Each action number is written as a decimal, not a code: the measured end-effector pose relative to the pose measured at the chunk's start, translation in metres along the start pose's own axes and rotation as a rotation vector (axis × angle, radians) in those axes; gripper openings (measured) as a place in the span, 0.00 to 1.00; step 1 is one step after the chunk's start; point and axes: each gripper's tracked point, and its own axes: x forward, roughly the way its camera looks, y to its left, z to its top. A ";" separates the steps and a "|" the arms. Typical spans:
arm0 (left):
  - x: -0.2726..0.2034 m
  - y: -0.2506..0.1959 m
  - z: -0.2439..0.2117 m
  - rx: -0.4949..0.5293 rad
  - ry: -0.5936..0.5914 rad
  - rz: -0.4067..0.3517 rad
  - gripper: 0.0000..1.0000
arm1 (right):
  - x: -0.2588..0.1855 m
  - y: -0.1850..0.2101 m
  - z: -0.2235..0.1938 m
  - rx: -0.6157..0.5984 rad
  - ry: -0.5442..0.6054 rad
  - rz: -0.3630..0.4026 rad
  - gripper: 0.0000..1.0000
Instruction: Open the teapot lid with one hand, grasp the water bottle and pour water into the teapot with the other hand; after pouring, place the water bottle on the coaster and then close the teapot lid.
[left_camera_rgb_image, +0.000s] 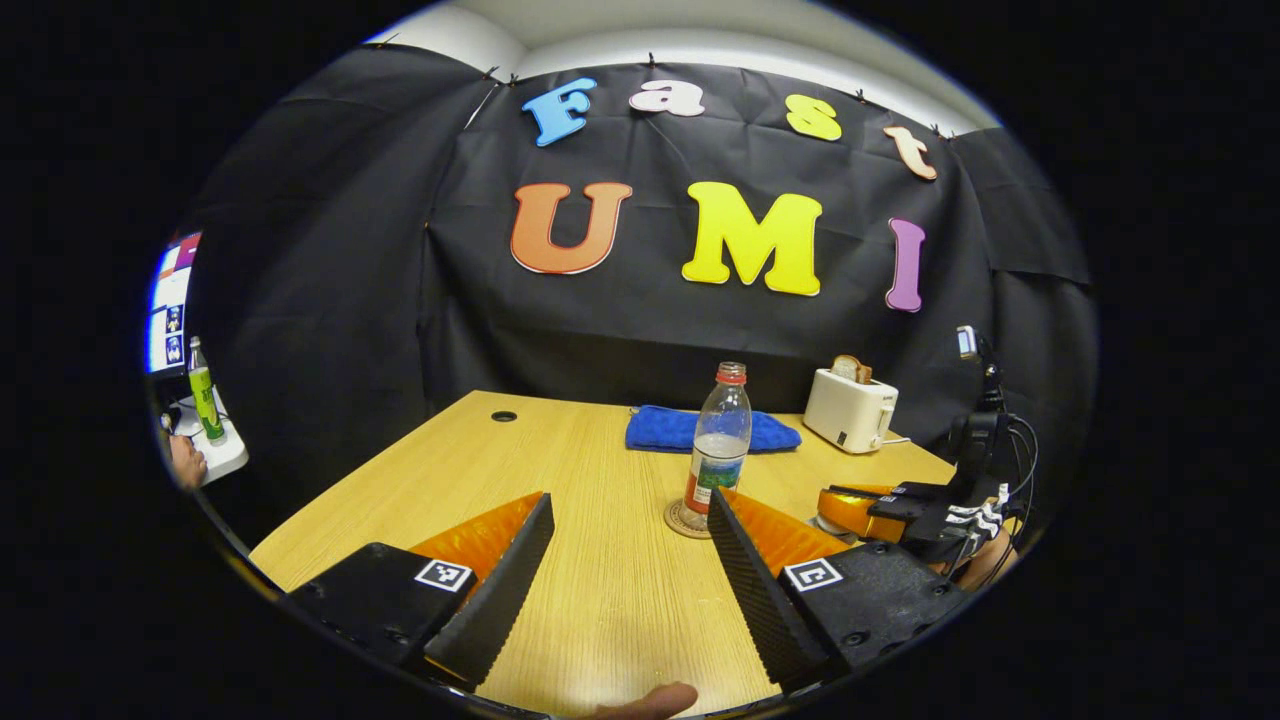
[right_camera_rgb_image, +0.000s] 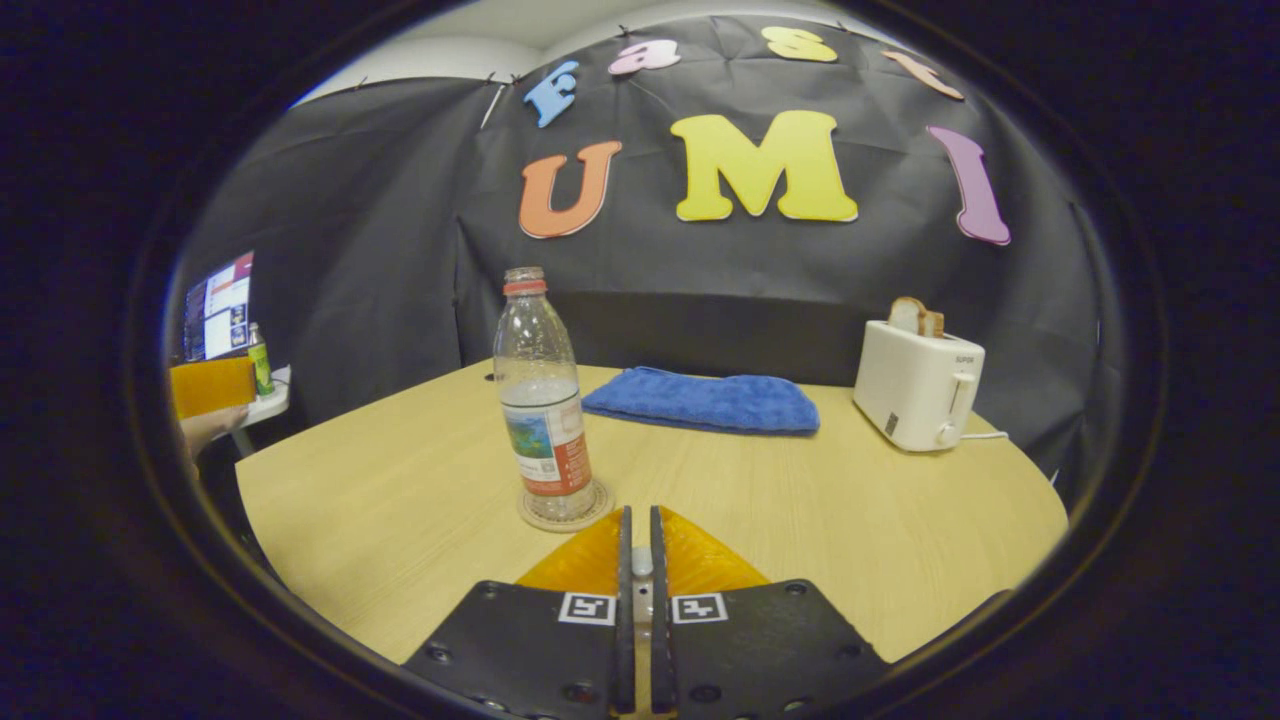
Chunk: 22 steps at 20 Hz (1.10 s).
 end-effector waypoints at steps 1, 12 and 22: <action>0.003 0.001 -0.001 -0.004 0.005 0.004 0.97 | -0.002 -0.001 0.004 -0.004 -0.008 -0.005 0.07; -0.005 0.008 0.013 0.023 -0.030 0.019 0.98 | -0.069 -0.025 0.048 -0.034 -0.128 -0.105 0.91; -0.030 -0.003 0.039 0.076 -0.114 0.046 0.97 | -0.190 -0.067 0.094 -0.039 -0.264 -0.270 0.96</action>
